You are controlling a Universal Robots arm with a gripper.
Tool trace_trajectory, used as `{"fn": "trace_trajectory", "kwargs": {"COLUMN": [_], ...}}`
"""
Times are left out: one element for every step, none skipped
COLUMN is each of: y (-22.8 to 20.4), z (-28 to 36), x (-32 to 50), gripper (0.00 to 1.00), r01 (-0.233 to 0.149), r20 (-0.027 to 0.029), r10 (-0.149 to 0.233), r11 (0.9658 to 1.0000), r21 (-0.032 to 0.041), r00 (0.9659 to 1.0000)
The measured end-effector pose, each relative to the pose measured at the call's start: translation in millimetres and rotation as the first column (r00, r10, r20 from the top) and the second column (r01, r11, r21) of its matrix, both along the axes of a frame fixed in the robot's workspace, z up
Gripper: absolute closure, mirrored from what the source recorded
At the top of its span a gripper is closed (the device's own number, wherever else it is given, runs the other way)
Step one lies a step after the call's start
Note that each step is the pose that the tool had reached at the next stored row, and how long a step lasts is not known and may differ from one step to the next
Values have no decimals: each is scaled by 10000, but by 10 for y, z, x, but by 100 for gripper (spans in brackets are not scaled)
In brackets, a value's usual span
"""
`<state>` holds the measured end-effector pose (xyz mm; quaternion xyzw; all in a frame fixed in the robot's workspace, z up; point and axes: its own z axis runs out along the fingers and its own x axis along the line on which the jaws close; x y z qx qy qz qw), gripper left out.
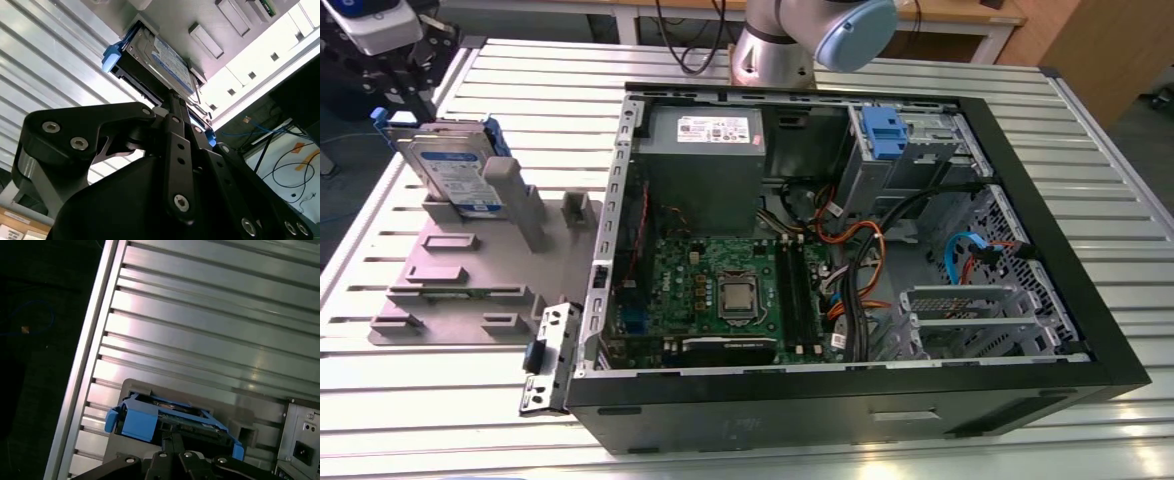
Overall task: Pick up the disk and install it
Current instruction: 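Pick up the disk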
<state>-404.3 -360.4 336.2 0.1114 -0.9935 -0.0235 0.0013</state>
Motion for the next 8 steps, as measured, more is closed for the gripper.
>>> {"fn": "trace_trajectory", "kwargs": {"y": [0,0,0,0,0,0,0,0], "z": [0,3,9,16,23,28,28,28], "x": [0,0,1,1,1,0,0,1], "gripper": [89,89,89,89,89,89,89,89], "r01": [-18,-29,-35,-39,-45,-50,-52,-52], "r20": [0,-1,-3,-2,-1,-1,1,1], "r10": [18,29,35,39,45,50,52,52], "r11": [10000,10000,10000,10000,10000,10000,10000,10000], "r21": [0,0,-1,-1,0,0,1,1], "r00": [10000,10000,10000,10000,10000,10000,10000,10000]}}
